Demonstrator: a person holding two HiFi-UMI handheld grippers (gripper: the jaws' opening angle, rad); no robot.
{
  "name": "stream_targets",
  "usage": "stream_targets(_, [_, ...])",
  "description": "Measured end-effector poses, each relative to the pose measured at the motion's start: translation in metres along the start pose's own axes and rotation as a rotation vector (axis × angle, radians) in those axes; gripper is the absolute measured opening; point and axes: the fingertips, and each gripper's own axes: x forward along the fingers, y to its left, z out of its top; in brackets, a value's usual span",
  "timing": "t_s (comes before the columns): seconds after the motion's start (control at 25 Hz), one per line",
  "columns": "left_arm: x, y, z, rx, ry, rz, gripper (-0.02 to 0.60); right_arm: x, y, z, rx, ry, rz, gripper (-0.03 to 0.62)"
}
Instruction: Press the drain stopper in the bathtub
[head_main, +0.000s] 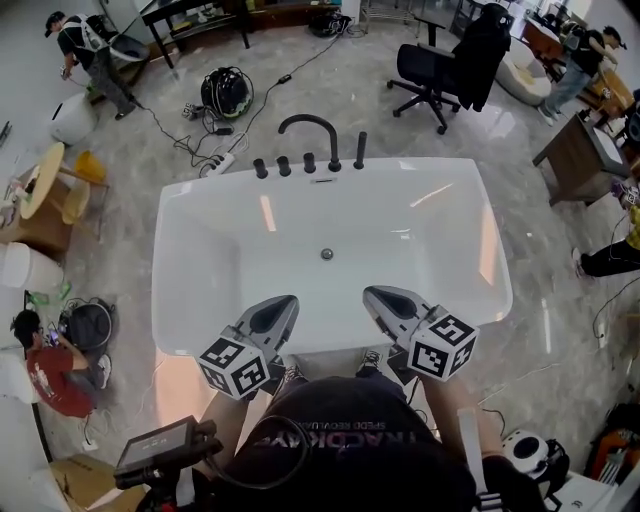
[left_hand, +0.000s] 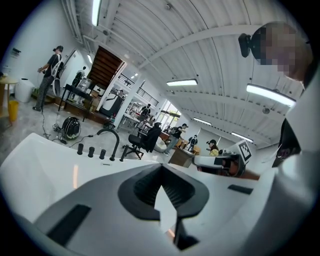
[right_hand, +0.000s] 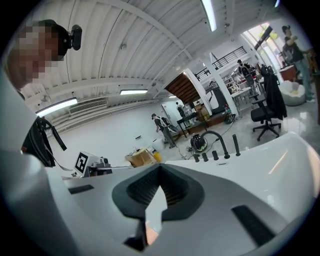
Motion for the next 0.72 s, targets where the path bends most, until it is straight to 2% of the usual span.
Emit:
stream_targets(0.44, [0.014, -0.022, 0.002, 0.031, 0.022, -0.065, 0.008, -0.011, 0.01, 0.01, 0.011, -0.076, 0.024, 0.015])
stream_targets(0.72, [0.018, -0.023, -0.001, 0.043, 0.024, -0.064, 0.008, -0.003, 0.019, -0.001, -0.008, -0.062, 0.055, 0.016])
